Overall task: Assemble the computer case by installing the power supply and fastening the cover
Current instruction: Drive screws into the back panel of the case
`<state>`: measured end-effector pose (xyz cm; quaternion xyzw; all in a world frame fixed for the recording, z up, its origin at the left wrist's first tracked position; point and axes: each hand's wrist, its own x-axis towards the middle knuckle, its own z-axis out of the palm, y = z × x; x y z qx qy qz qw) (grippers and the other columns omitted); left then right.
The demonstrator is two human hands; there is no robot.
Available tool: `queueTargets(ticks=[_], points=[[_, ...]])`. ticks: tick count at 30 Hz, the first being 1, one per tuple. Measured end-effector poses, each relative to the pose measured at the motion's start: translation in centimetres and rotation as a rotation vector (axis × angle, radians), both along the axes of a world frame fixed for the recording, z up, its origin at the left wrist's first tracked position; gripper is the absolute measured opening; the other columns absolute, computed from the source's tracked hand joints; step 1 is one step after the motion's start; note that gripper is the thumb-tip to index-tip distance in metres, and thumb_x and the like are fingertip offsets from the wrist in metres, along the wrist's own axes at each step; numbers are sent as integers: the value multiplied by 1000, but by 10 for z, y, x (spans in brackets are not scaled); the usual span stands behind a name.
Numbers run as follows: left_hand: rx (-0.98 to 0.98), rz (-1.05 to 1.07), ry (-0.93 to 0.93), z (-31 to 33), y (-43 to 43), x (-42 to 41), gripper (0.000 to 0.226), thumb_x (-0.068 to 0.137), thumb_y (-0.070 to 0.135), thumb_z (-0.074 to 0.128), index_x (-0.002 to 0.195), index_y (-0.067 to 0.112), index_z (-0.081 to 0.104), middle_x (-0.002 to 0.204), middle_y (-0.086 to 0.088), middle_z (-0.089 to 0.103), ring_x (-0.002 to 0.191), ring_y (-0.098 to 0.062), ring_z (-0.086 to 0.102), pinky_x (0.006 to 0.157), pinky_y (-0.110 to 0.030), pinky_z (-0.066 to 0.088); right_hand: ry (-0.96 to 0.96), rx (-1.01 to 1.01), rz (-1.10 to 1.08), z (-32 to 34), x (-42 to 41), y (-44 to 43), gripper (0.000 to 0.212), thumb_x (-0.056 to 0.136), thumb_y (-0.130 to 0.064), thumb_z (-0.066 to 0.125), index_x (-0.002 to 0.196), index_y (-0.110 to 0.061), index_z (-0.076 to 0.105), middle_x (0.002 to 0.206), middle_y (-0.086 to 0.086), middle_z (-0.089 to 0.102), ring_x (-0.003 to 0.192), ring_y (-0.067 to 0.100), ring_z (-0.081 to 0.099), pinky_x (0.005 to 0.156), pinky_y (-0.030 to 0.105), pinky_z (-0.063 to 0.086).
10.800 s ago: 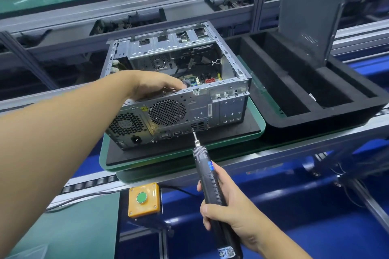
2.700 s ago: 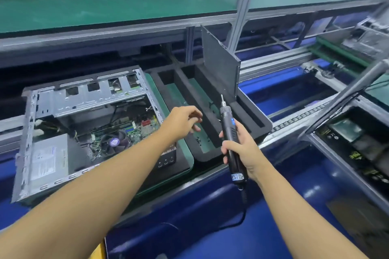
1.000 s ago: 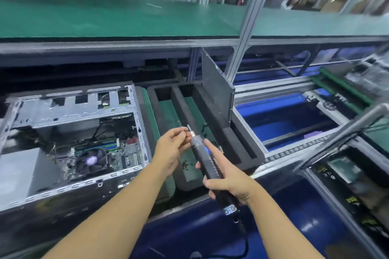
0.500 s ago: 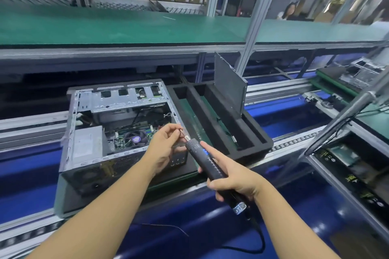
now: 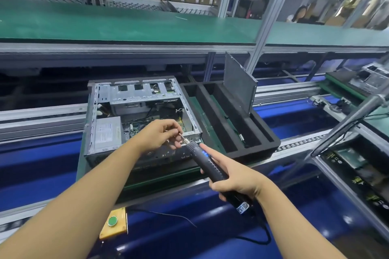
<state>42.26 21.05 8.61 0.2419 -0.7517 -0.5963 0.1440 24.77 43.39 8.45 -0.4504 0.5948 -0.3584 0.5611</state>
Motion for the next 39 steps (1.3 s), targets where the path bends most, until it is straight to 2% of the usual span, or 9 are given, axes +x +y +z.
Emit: queueTargets(ticks=[4, 8, 14, 17, 21, 26, 30, 35, 39], points=[[-6, -66, -87, 6, -3, 14, 18, 104, 7, 45, 100, -3, 60, 79, -11, 68, 80, -30, 74, 72, -43, 62, 59, -3, 38, 1, 8, -1, 104, 78, -5, 69, 147, -70, 28, 124, 22, 63, 67, 32, 58, 68, 46, 53], [26, -67, -86, 6, -2, 25, 17, 103, 5, 46, 103, -6, 59, 81, -14, 67, 81, -30, 74, 75, -45, 60, 60, -11, 59, 0, 13, -1, 104, 78, -5, 69, 147, -70, 27, 125, 27, 60, 67, 33, 56, 68, 49, 52], [121, 5, 29, 2, 1, 32, 15, 101, -2, 47, 104, -6, 61, 83, -13, 72, 84, -28, 74, 74, -35, 63, -7, -30, 62, -2, 15, -2, 100, 82, 0, 69, 149, -65, 32, 136, 8, 56, 76, 38, 52, 71, 52, 50], [191, 18, 51, 0, 2, 34, 14, 99, -5, 49, 103, -6, 62, 83, -13, 73, 83, -26, 74, 70, -27, 62, -12, -26, 83, -2, 14, -3, 101, 82, 1, 69, 150, -65, 31, 135, 14, 56, 77, 38, 52, 69, 48, 52], [324, 34, 68, -3, 2, 38, 14, 97, -5, 52, 107, -7, 61, 87, -16, 73, 82, -23, 73, 69, -24, 61, 12, -16, 103, 0, 14, -4, 101, 83, 1, 69, 150, -65, 30, 132, 16, 57, 78, 38, 53, 70, 49, 53], [194, 12, 16, -3, -2, 42, 12, 96, -3, 56, 103, -6, 66, 91, -20, 74, 84, -26, 74, 69, -25, 60, 135, 13, 144, 8, 14, -6, 103, 81, -3, 68, 148, -70, 26, 119, 11, 63, 73, 34, 58, 71, 51, 55], [88, 2, -8, 0, -6, 42, 13, 95, -2, 59, 99, -2, 71, 90, -17, 76, 87, -27, 75, 70, -24, 59, 169, 11, 156, 12, 16, -7, 103, 81, -5, 67, 149, -70, 23, 105, -1, 65, 65, 27, 61, 66, 44, 56], [147, 14, 8, -9, -7, 43, 15, 98, 2, 55, 102, -1, 70, 89, -16, 75, 82, -23, 73, 70, -26, 59, 151, -23, 121, 3, 25, -10, 104, 80, -6, 66, 150, -69, 21, 97, 0, 69, 61, 26, 62, 62, 36, 54], [354, -10, 46, -11, -10, 42, 25, 94, 14, 60, 107, -6, 65, 86, -16, 70, 76, -20, 67, 69, -24, 57, 66, -97, 41, -18, 40, -13, 104, 80, -4, 68, 151, -67, 23, 104, 6, 68, 63, 25, 60, 63, 38, 55]])
